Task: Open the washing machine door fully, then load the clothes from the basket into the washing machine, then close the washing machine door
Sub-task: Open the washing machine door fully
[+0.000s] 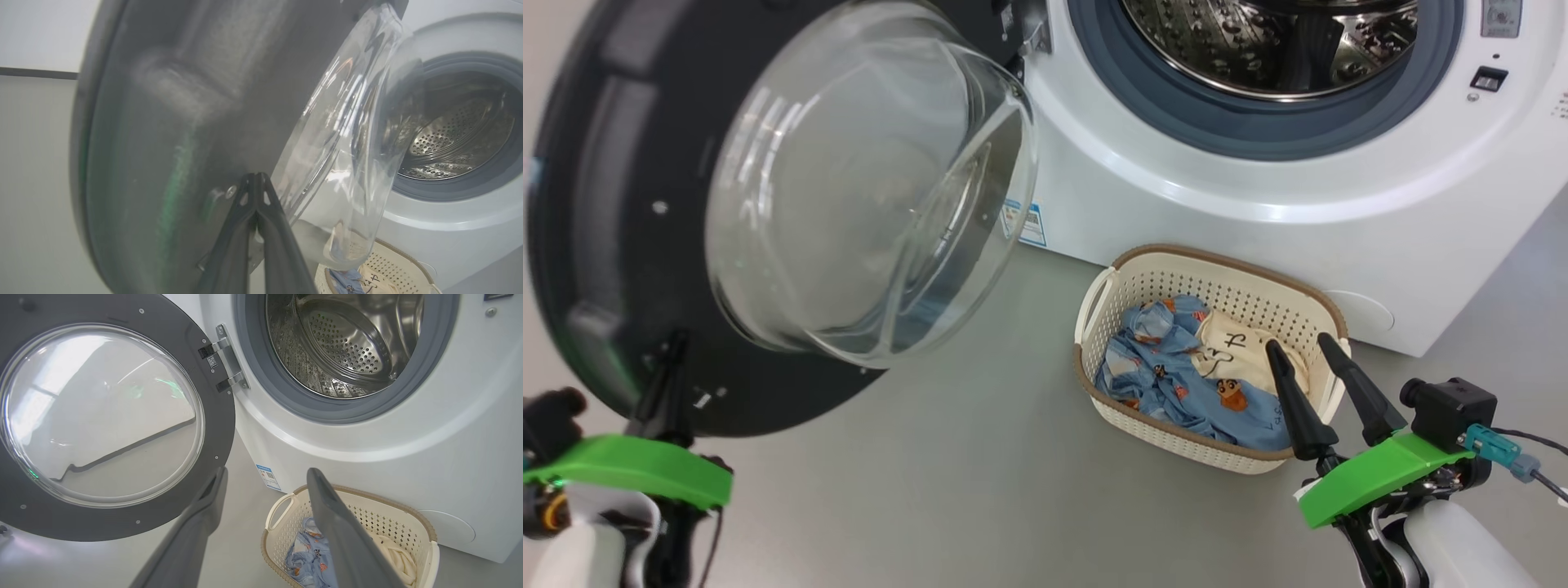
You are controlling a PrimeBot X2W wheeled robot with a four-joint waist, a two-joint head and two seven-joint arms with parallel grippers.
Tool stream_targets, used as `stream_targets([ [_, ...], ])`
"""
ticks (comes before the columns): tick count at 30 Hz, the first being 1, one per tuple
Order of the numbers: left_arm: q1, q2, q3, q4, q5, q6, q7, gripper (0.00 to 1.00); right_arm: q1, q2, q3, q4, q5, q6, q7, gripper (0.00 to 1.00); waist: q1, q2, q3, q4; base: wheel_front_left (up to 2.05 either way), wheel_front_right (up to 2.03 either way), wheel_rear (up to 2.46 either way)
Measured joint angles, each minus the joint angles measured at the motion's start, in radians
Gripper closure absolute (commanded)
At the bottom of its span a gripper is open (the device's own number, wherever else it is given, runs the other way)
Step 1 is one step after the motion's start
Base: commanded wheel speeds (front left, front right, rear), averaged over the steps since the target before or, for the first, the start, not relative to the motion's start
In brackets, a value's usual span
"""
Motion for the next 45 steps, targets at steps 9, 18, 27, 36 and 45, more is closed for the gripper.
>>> stream_targets([
  [9, -0.131, 0.026, 0.032, 0.177, -0.024, -0.034, -0.019, 1.00, -0.040, -0.018, 0.001, -0.011, -0.007, 0.000, 0.000, 0.00, 0.0000, 0.0000, 0.053, -0.014, 0.00, 0.00, 0.00],
  [18, -0.241, 0.053, 0.023, 0.314, -0.022, -0.056, -0.020, 1.00, -0.062, -0.019, 0.008, -0.018, -0.015, 0.000, 0.000, 0.00, 0.0001, 0.0000, 0.085, -0.022, 0.00, 0.00, 0.00],
  [27, -0.383, 0.098, -0.007, 0.491, -0.001, -0.070, -0.023, 1.00, -0.091, -0.022, 0.036, -0.022, -0.015, 0.000, -0.003, 0.00, 0.0001, 0.0000, 0.122, -0.036, 0.00, 0.00, 0.00],
  [36, -0.456, 0.117, -0.013, 0.624, 0.010, -0.074, -0.068, 1.00, -0.100, -0.023, 0.056, -0.020, -0.014, 0.000, -0.003, 0.00, 0.0000, 0.0000, 0.121, -0.060, 0.00, 0.00, 0.00],
  [45, -0.481, 0.118, -0.013, 0.696, 0.012, -0.078, -0.099, 1.00, -0.100, -0.023, 0.056, -0.017, -0.013, 0.000, -0.003, 0.00, 0.0000, 0.0000, 0.106, -0.070, 0.00, 0.00, 0.00],
])
